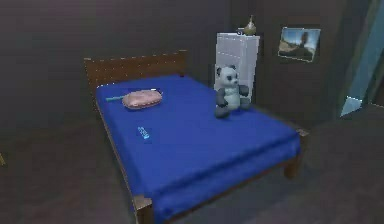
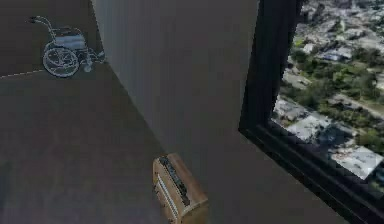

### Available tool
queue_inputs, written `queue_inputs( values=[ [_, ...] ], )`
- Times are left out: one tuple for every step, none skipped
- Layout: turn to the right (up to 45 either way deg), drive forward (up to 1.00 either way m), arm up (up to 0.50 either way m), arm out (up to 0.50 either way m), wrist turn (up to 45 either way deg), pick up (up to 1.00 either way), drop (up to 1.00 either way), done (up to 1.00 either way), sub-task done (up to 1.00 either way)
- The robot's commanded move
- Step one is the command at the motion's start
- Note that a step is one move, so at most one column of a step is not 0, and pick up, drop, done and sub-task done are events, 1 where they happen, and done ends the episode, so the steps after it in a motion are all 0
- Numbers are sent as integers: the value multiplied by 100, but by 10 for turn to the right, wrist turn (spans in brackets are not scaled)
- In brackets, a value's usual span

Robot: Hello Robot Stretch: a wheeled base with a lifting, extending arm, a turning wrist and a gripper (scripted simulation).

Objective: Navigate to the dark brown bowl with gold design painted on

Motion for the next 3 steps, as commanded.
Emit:
queue_inputs(
  values=[
    [-360,0,0,0,0,0,0,0,0],
    [0,5,0,0,0,0,0,0,0],
    [450,0,0,0,0,0,0,0,0]
  ],
)
